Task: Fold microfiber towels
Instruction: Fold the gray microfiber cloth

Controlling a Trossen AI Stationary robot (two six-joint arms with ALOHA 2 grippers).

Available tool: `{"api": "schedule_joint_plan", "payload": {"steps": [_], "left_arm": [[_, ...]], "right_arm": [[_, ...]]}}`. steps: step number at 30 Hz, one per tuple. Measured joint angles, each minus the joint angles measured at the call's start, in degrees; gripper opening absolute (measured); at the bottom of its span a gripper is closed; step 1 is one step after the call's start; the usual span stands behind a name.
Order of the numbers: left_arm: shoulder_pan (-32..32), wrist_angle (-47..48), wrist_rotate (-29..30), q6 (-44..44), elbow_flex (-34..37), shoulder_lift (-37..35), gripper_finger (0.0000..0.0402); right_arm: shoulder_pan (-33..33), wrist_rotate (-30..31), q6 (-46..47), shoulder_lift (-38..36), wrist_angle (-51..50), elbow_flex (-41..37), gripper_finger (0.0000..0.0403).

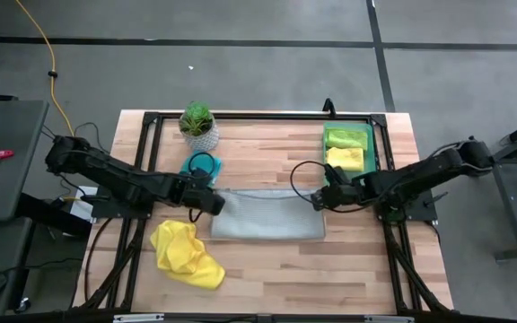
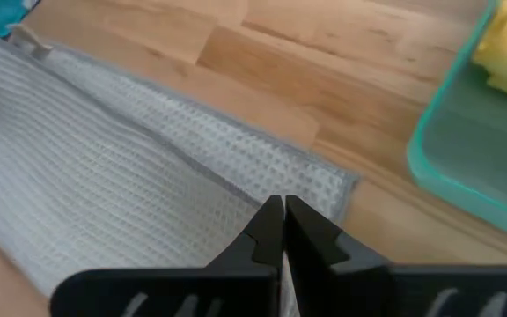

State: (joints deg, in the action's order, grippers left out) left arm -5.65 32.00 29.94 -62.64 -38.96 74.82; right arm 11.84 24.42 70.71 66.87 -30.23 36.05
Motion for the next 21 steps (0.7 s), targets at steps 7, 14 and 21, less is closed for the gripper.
{"api": "schedule_joint_plan", "payload": {"steps": [7,14,21], "left_arm": [[-0.10,4.20,3.12,-5.68,0.00,0.48,0.0000],[-0.10,5.33,3.90,-3.24,0.00,0.48,0.0000],[-0.10,5.49,3.77,-2.71,0.00,0.48,0.0001]], "right_arm": [[-0.21,0.69,2.06,0.00,-2.97,0.00,0.0000],[-0.24,0.96,4.02,-0.02,-4.35,-0.66,0.0000],[-0.24,0.60,3.95,-0.02,-3.68,-0.66,0.0000]]}}
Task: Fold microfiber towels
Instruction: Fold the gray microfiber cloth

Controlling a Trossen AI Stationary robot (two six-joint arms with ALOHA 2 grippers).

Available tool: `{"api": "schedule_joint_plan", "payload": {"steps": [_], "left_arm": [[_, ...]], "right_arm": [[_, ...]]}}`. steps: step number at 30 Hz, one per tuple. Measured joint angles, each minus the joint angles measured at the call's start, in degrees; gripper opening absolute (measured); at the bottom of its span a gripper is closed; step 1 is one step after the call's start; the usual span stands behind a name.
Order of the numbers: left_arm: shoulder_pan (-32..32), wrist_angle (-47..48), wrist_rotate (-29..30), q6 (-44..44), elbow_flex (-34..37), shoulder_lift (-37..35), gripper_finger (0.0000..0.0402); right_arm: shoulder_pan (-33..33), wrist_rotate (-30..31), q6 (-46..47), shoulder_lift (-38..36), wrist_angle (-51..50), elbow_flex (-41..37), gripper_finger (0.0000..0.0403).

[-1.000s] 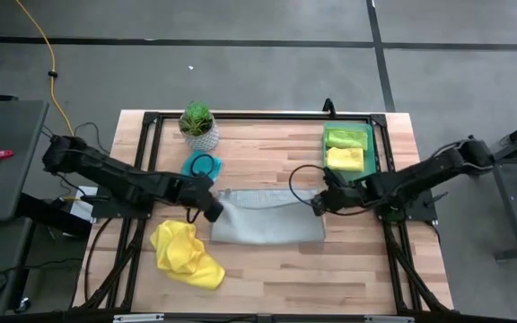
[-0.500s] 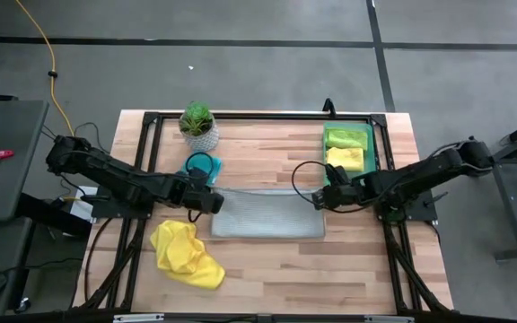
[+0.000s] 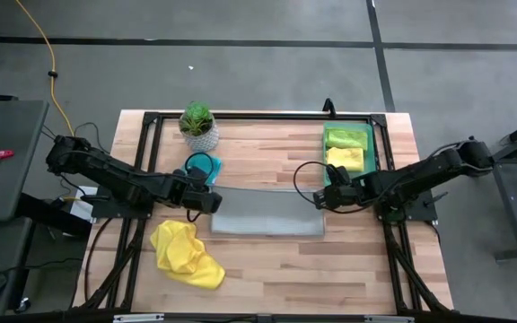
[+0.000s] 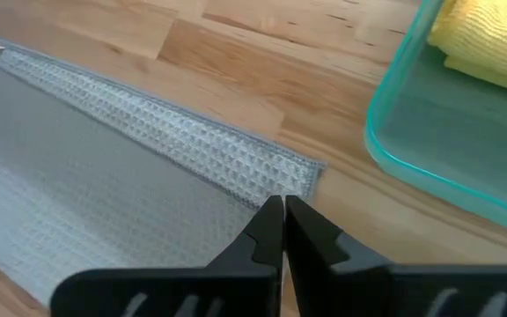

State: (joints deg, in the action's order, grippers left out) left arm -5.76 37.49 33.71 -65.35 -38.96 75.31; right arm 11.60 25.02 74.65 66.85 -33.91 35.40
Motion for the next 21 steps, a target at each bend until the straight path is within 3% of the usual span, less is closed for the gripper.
{"api": "schedule_joint_plan", "payload": {"steps": [5,9,16,21], "left_arm": [[0.00,0.23,0.00,-0.01,0.00,0.00,0.0008],[0.15,0.58,-0.02,0.01,0.00,0.00,0.0030],[1.39,4.56,-1.23,0.16,0.00,-0.32,0.0094],[4.91,6.24,-8.15,3.82,0.00,-3.22,0.0155]], "right_arm": [[0.00,-0.66,-0.05,0.00,0.80,0.00,0.0002],[0.02,-1.16,-0.09,0.00,0.85,0.00,0.0027],[-0.27,0.67,-1.65,-0.12,0.53,0.00,0.0131],[-2.26,-1.23,-4.74,-2.11,-0.62,0.86,0.0202]]}}
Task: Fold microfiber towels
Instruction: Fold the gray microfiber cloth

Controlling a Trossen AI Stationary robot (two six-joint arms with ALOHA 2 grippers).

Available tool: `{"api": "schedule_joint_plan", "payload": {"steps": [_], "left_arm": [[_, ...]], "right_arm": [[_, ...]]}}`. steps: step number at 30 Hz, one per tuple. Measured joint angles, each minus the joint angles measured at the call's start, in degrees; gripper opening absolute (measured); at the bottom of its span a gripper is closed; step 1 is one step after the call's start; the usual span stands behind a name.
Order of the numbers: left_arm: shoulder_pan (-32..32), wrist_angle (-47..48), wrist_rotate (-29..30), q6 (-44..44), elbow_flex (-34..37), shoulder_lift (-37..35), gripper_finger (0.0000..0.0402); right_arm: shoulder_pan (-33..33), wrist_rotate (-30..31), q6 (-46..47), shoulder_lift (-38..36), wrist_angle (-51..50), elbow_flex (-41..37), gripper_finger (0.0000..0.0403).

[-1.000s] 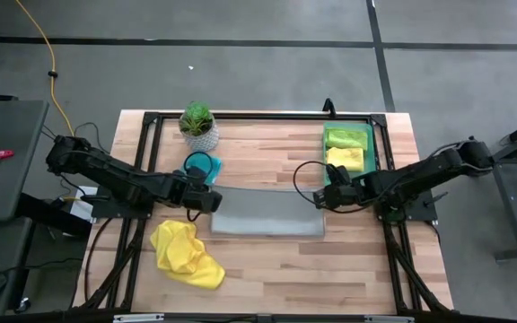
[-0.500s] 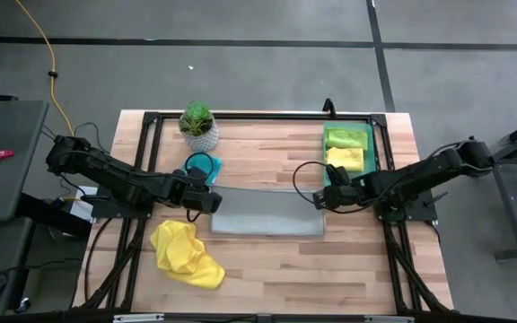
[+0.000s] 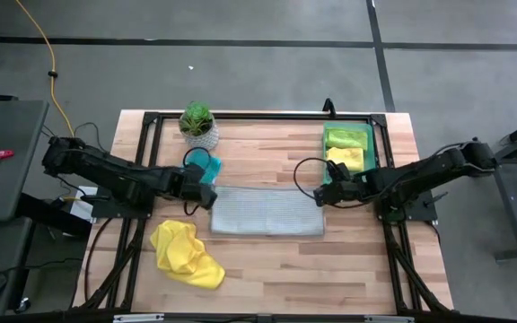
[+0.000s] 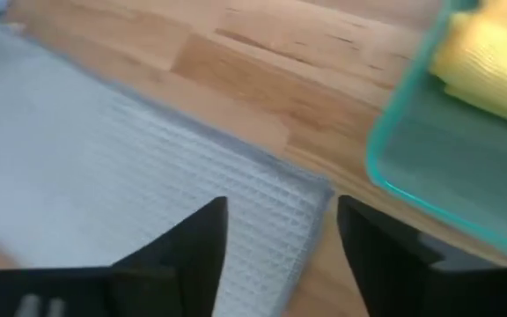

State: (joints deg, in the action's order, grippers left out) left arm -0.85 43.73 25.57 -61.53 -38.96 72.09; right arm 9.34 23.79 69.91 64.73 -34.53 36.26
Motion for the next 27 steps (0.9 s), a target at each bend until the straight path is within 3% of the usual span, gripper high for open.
{"api": "schedule_joint_plan", "payload": {"steps": [4,8,11,18,23,27], "left_arm": [[0.68,-4.23,-10.18,8.05,0.00,-4.86,0.0193],[-2.87,-12.11,-18.24,15.38,-0.04,-8.10,0.0204],[-8.07,-14.54,-18.55,19.69,-0.04,-7.49,0.0199],[-19.01,-17.29,-14.26,28.88,-0.02,2.13,0.0177],[-21.68,-21.71,-10.53,33.00,0.00,9.71,0.0166],[-21.87,-21.60,-10.96,35.31,0.02,14.27,0.0161]], "right_arm": [[-0.76,-5.29,-8.72,-1.95,0.46,3.08,0.0234],[0.68,-14.03,-19.23,-2.37,3.10,5.63,0.0240],[2.91,-19.29,-25.74,-1.26,5.16,5.87,0.0238],[7.84,-20.21,-32.70,4.11,6.40,5.85,0.0228],[8.11,-19.71,-32.46,6.59,7.24,5.85,0.0225],[7.98,-19.71,-32.49,7.05,7.42,5.82,0.0225]]}}
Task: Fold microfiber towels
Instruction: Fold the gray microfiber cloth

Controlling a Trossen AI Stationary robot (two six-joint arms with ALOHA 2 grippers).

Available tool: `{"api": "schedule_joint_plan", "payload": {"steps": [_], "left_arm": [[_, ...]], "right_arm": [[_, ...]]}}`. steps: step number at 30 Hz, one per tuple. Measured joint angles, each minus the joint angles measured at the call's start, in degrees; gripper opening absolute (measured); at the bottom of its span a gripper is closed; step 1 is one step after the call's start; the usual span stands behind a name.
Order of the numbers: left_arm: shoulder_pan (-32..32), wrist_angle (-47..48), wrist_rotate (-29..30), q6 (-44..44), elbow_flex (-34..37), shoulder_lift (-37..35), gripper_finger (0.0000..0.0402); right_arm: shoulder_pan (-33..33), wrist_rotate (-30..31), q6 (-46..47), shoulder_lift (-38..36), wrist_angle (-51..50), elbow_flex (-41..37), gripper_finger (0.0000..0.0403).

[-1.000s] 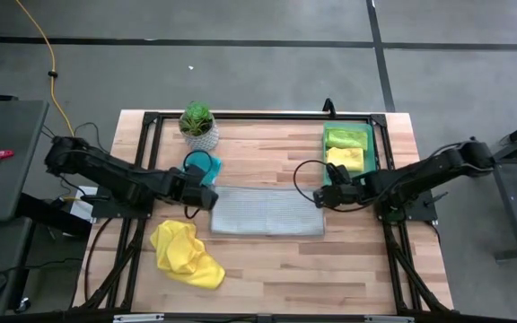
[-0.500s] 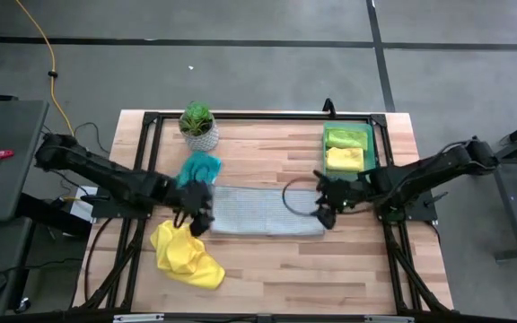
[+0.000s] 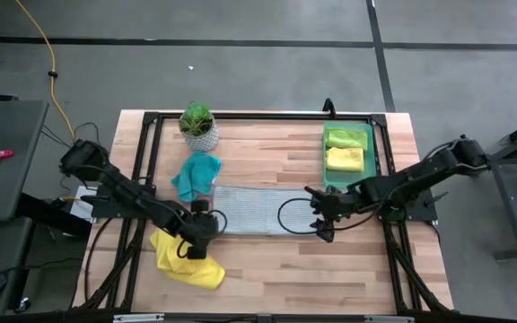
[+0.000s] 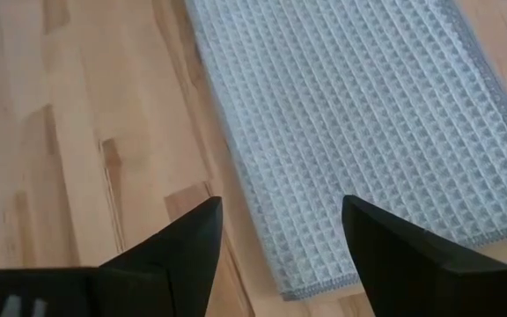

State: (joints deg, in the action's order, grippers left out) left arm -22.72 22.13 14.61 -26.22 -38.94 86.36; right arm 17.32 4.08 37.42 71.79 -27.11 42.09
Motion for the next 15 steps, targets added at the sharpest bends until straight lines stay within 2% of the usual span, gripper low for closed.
{"api": "schedule_joint_plan", "payload": {"steps": [8,15], "left_arm": [[-0.02,-0.75,-0.02,2.93,-0.17,4.11,0.0161],[-0.02,-0.81,0.17,3.48,-0.17,4.25,0.0160]], "right_arm": [[0.12,0.38,-0.83,-0.02,0.06,0.00,0.0225],[3.25,-3.51,-14.26,2.22,2.25,0.00,0.0224]]}}
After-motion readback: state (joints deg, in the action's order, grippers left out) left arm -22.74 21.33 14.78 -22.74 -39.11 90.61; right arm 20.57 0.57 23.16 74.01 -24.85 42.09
